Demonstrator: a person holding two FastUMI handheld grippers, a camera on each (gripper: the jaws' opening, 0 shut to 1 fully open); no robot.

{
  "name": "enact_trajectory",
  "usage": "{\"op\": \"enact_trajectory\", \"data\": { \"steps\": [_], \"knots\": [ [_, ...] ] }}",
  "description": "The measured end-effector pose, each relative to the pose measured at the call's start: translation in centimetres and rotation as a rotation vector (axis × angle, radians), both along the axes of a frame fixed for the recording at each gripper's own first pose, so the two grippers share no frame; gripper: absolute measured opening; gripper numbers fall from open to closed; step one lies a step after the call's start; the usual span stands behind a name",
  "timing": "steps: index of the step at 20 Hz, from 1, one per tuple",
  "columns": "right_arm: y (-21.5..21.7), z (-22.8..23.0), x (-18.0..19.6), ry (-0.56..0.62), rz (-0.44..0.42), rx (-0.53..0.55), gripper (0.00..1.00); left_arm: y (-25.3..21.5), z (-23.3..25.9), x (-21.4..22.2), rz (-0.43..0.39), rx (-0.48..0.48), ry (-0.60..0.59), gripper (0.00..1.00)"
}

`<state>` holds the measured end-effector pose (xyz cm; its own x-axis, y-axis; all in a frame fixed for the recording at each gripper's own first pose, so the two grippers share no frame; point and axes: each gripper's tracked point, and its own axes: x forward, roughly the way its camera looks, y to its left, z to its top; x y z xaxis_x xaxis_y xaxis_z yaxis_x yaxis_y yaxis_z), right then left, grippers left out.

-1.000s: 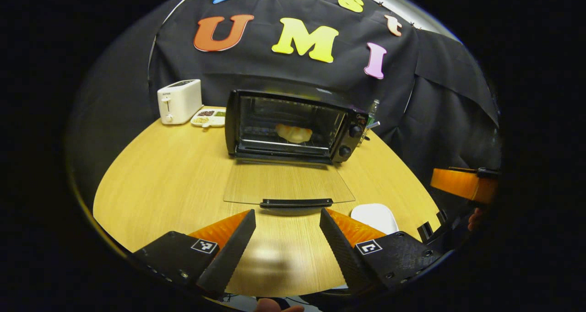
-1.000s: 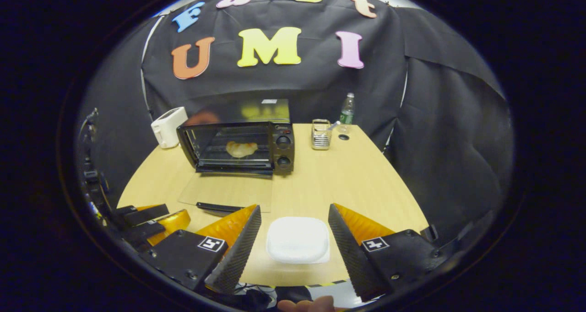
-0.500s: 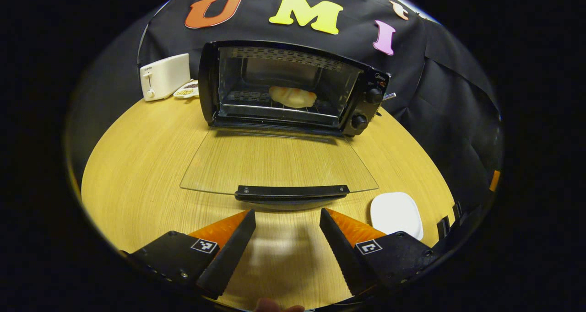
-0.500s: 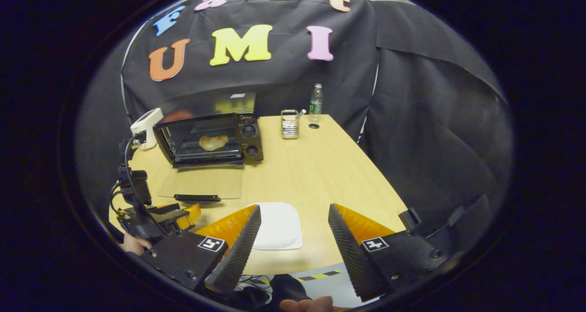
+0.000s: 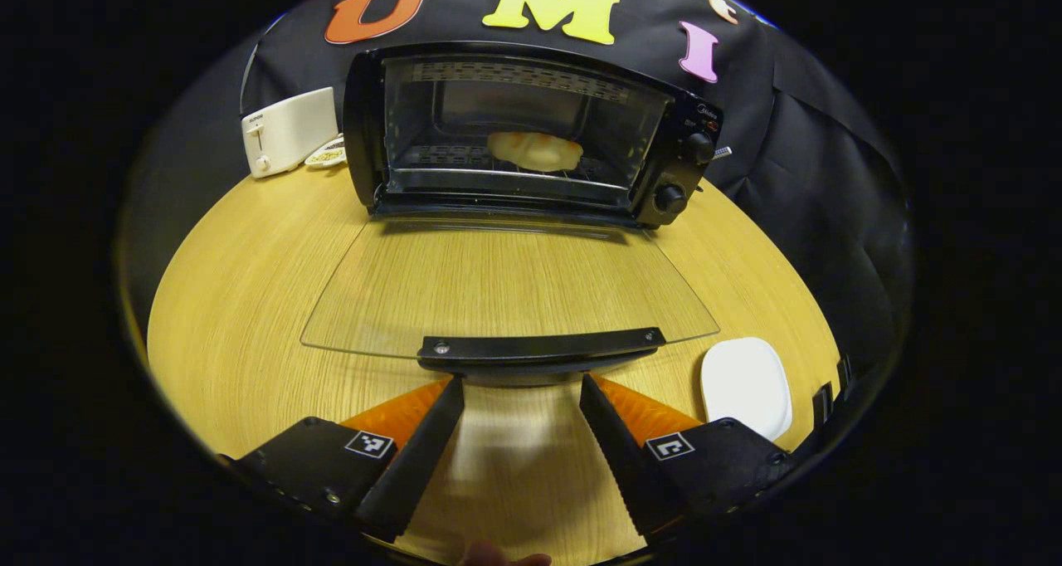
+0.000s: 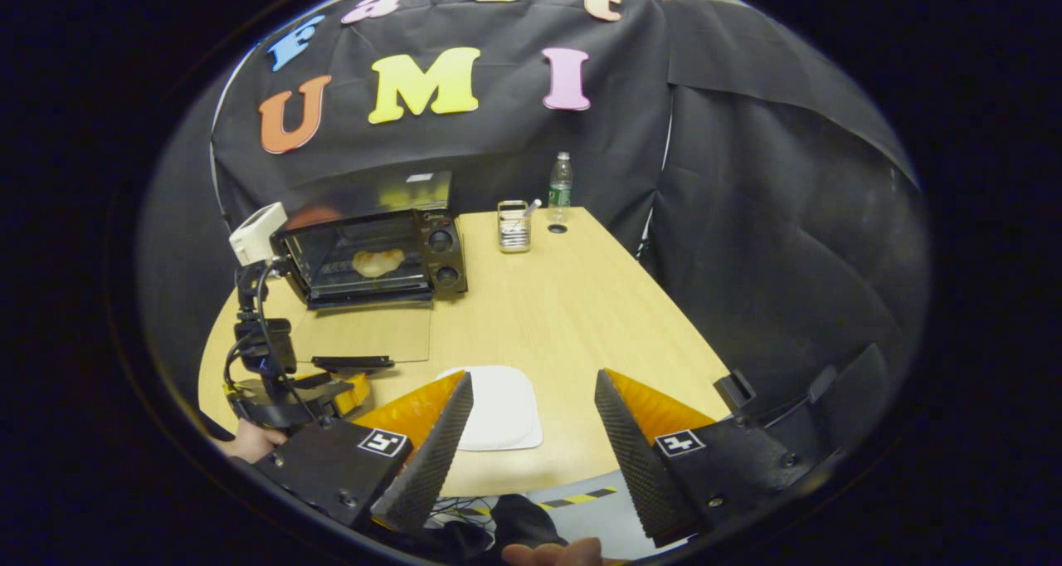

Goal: Open the electric oven with the left hand, put the food in, and close the electric oven.

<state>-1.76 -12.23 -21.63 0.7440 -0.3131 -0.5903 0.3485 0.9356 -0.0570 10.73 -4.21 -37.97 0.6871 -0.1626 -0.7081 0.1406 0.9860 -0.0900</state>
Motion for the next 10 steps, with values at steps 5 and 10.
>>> {"op": "enact_trajectory", "data": {
  "steps": [5, 10],
  "knots": [
    [0.4, 1.4, 0.0, -0.038, 0.011, -0.009, 0.94, -0.4, 1.8, 0.1, -0.010, 0.001, -0.021, 0.93],
    [0.7, 1.7, 0.4, -0.067, 0.016, 0.009, 0.94, -0.8, 8.2, 2.5, 0.000, -0.038, -0.162, 0.94]
  ]
}}
